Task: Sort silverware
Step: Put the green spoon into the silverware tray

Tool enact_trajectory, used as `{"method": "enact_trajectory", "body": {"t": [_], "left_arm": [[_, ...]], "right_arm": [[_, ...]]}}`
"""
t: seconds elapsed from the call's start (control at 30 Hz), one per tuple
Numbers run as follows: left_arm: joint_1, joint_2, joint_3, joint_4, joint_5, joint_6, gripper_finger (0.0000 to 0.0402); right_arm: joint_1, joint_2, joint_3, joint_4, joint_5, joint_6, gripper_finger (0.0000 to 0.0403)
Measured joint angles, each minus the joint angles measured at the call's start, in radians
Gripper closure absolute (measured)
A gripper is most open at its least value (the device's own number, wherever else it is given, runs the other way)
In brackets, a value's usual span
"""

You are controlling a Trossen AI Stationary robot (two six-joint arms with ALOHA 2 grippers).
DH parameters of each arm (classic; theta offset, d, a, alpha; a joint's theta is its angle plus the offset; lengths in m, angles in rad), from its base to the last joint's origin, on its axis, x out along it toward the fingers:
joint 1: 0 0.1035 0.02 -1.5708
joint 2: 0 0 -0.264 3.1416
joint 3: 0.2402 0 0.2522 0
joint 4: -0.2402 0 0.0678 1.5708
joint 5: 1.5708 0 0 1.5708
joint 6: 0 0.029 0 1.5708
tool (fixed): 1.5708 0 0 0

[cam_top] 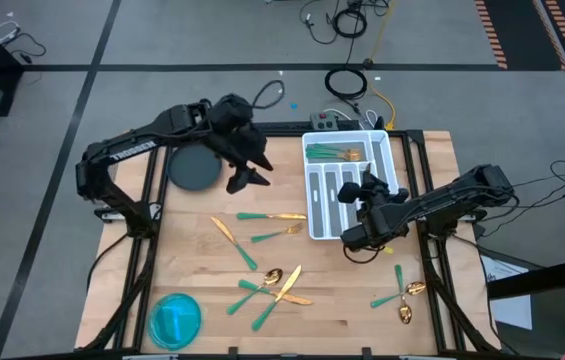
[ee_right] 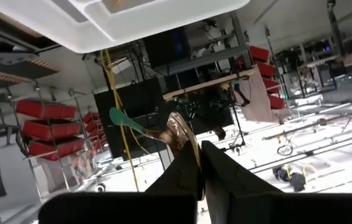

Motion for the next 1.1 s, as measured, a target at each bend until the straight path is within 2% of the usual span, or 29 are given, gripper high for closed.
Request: {"method": "enact_trajectory", "body": {"t": [0.1, 0.27, 0.4, 0.5, 0.57, 0.7, 0.73, 0.8, 0.87, 0.9, 0.97, 1.0, 1.03, 1.1], "left_arm": [[-0.008, -0.032, 0.0, 0.084, 0.044, -0.112, 0.0176], [-0.034, -0.079, 0.0, 0.353, 0.048, -0.33, 0.0176], [-0.05, -0.1, 0.0, 0.543, -0.05, -0.458, 0.0176], [-0.06, -0.111, 0.001, 0.582, -0.078, -0.504, 0.0176], [-0.073, -0.112, 0.001, 0.586, -0.088, -0.501, 0.0176], [-0.095, -0.111, 0.0, 0.573, -0.113, -0.473, 0.0176], [-0.099, -0.111, 0.0, 0.572, -0.113, -0.46, 0.0176], [-0.108, -0.111, 0.0, 0.559, -0.114, -0.426, 0.0176], [-0.118, -0.111, 0.0, 0.52, -0.113, -0.369, 0.0176], [-0.121, -0.116, 0.0, 0.495, -0.112, -0.337, 0.0176], [-0.126, -0.124, -0.001, 0.447, -0.113, -0.266, 0.0176], [-0.127, -0.127, 0.0, 0.429, -0.113, -0.241, 0.0176], [-0.128, -0.131, 0.001, 0.403, -0.113, -0.219, 0.0176], [-0.128, -0.136, 0.0, 0.326, -0.115, -0.179, 0.0176]], "right_arm": [[0.0, 0.0, -0.001, -0.001, 0.053, 0.056, 0.0403], [0.0, 0.0, -0.002, 0.0, 0.207, 0.125, 0.0403], [0.01, -0.005, -0.002, 0.001, 0.266, 0.205, 0.0403], [0.041, -0.026, -0.002, 0.001, 0.287, 0.238, 0.0403], [0.052, -0.039, -0.001, 0.0, 0.218, 0.18, 0.0403], [0.068, -0.078, -0.002, 0.0, -0.069, 0.127, 0.0403], [0.075, -0.093, -0.009, 0.001, -0.086, 0.123, 0.0403], [0.089, -0.123, -0.028, 0.001, -0.042, 0.078, 0.0403], [0.096, -0.165, -0.043, 0.001, -0.078, -0.068, 0.0403], [0.1, -0.185, -0.045, -0.004, -0.158, -0.123, 0.0403], [0.103, -0.211, -0.045, -0.002, -0.422, -0.144, 0.0403], [0.107, -0.221, -0.056, 0.001, -0.517, -0.177, 0.0403], [0.123, -0.229, -0.074, 0.004, -0.555, -0.208, 0.0403], [0.155, -0.252, -0.101, 0.002, -0.527, -0.232, 0.0403]]}}
